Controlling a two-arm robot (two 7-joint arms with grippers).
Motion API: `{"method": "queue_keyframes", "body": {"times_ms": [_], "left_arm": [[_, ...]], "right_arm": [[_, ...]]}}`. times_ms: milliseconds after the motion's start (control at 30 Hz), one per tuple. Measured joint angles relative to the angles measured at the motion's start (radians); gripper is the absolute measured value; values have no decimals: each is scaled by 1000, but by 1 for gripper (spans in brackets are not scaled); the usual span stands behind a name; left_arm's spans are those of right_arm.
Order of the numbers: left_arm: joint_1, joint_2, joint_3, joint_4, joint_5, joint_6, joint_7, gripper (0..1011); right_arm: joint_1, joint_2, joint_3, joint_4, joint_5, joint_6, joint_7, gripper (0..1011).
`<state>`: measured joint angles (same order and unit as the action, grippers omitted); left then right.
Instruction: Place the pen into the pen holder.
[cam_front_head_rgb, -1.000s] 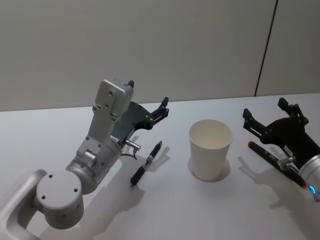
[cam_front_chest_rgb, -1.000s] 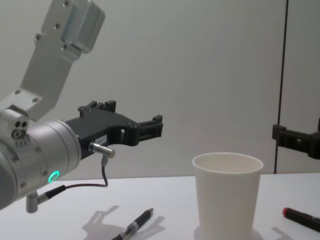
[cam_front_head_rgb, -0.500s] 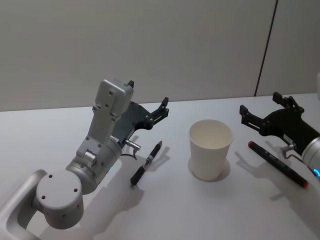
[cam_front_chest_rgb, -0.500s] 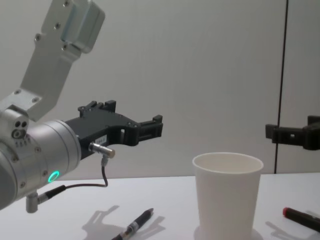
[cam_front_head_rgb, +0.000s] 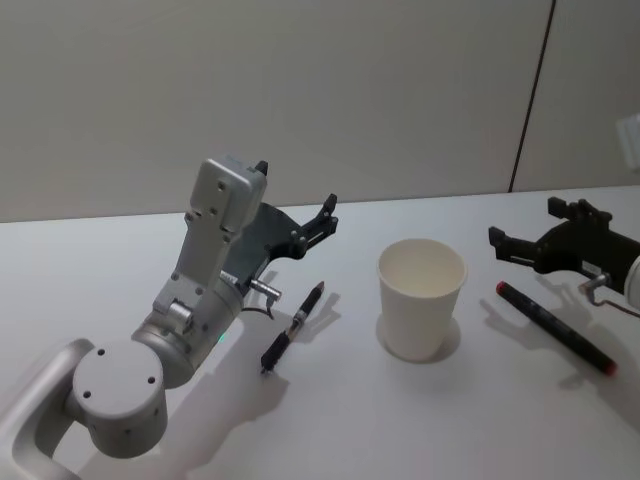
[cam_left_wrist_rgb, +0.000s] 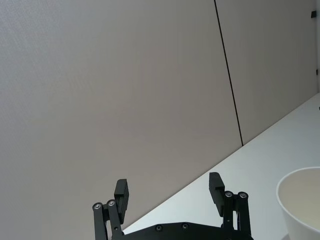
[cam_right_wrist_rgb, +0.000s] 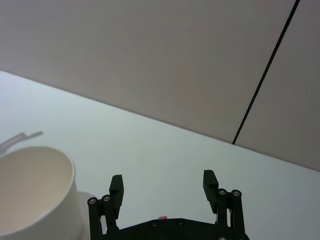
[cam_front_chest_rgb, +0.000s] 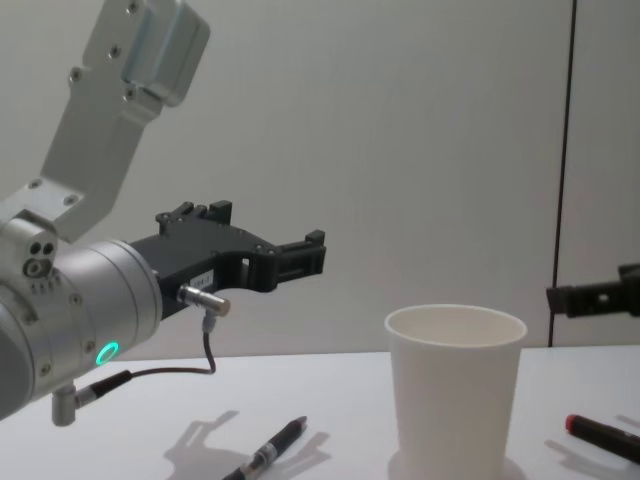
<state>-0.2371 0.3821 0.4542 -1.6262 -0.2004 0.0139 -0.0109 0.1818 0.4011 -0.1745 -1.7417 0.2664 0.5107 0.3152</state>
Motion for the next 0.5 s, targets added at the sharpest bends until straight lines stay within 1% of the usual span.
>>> {"method": "queue_keyframes", "body": {"times_ms": [67, 133, 167, 200, 233, 267, 300, 367, 400, 467, 500], "left_arm": [[0, 0, 0, 0, 0, 0, 0, 1001], [0, 0, 0, 0, 0, 0, 0, 1001], [0, 0, 0, 0, 0, 0, 0, 1001], [0, 0, 0, 0, 0, 0, 0, 1001], [0, 0, 0, 0, 0, 0, 0, 1001], [0, 0, 0, 0, 0, 0, 0, 1001], [0, 0, 0, 0, 0, 0, 0, 1001], [0, 0, 0, 0, 0, 0, 0, 1001], [0, 0, 0, 0, 0, 0, 0, 1001], [0, 0, 0, 0, 0, 0, 0, 1001], [0, 0, 0, 0, 0, 0, 0, 1001]], "right_arm": [[24, 10, 1, 11, -18, 59, 40, 1001], [37, 16, 1, 17, -29, 87, 59, 1001], [49, 21, -1, 23, -41, 114, 80, 1001], [49, 21, -1, 23, -41, 114, 80, 1001], [63, 27, -3, 31, -56, 144, 103, 1001], [69, 29, -5, 34, -63, 156, 114, 1002], [80, 33, -8, 41, -80, 185, 138, 1001], [94, 38, -12, 49, -96, 209, 160, 1001], [106, 42, -18, 58, -113, 233, 183, 1001], [118, 46, -23, 66, -134, 259, 209, 1001], [131, 50, -30, 76, -155, 281, 233, 1001]]}}
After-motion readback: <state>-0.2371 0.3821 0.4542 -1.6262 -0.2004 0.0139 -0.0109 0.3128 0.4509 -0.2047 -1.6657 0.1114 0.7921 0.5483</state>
